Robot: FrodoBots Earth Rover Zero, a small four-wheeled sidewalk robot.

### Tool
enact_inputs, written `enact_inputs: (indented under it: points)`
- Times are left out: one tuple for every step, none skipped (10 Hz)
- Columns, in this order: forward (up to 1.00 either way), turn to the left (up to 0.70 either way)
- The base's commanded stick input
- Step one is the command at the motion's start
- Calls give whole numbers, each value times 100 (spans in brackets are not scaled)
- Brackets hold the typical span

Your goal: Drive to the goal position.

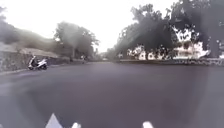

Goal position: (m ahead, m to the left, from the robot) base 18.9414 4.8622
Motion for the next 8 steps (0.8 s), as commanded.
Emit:
enact_inputs:
  points:
    - [70, 0]
    - [70, 0]
    - [70, 0]
    - [70, 0]
    - [70, 0]
    - [70, 0]
    - [70, 0]
    - [70, 0]
